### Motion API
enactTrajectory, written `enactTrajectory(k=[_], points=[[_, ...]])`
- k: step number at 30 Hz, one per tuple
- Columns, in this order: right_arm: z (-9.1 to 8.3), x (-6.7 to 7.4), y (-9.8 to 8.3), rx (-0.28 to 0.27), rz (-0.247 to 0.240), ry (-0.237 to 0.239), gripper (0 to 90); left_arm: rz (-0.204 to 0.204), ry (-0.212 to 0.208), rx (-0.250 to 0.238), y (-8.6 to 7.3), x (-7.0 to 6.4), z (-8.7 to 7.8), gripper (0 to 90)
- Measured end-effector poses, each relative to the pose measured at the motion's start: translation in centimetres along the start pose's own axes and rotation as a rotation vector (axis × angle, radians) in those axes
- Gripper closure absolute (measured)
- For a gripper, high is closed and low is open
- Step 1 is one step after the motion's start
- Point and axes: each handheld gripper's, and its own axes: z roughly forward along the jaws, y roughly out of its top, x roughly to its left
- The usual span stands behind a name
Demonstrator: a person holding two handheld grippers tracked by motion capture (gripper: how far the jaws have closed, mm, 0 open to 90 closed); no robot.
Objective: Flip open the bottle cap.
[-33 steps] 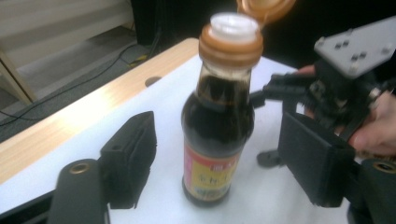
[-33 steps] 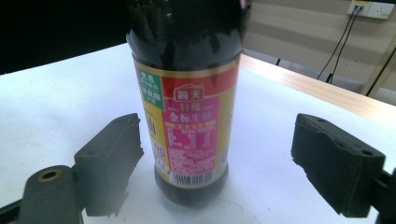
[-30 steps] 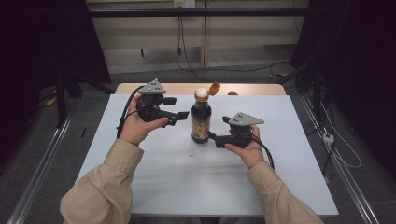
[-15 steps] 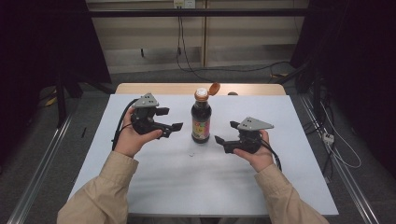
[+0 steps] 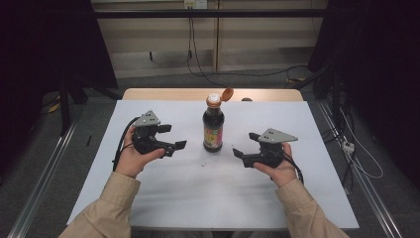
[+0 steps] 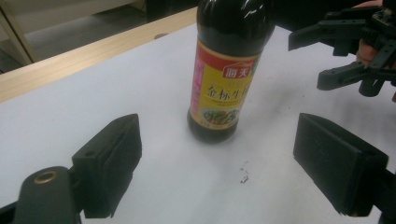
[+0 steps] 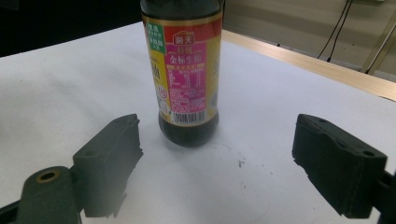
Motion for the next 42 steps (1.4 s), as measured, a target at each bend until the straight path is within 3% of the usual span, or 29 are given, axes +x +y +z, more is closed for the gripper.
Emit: enactTrajectory(k=[9, 17, 28, 29, 42], points=[[-1.1, 0.2, -0.8, 0.004, -0.001, 0.011, 14.6, -0.004, 0.01, 0.021, -1.9, 0.1, -0.2, 13.9], [-2.4, -0.1, -1.4, 0.0, 0.002, 0.003, 14.7, -0.003, 0.016, 0.017, -3.0, 0.1, -0.6, 12.9], [-4.3, -0.6, -2.5, 0.001, 0.017, -0.019, 15.0, -0.03, 0.028, 0.017, -4.4, 0.2, -1.6, 12.3], [-4.4, -0.6, -2.6, 0.0, 0.016, -0.02, 15.1, -0.018, 0.033, 0.025, -4.5, 0.3, -1.8, 12.3], [-5.4, -0.7, -3.7, 0.012, 0.028, -0.02, 15.1, -0.033, 0.053, 0.022, -6.2, 0.5, -2.8, 12.1]])
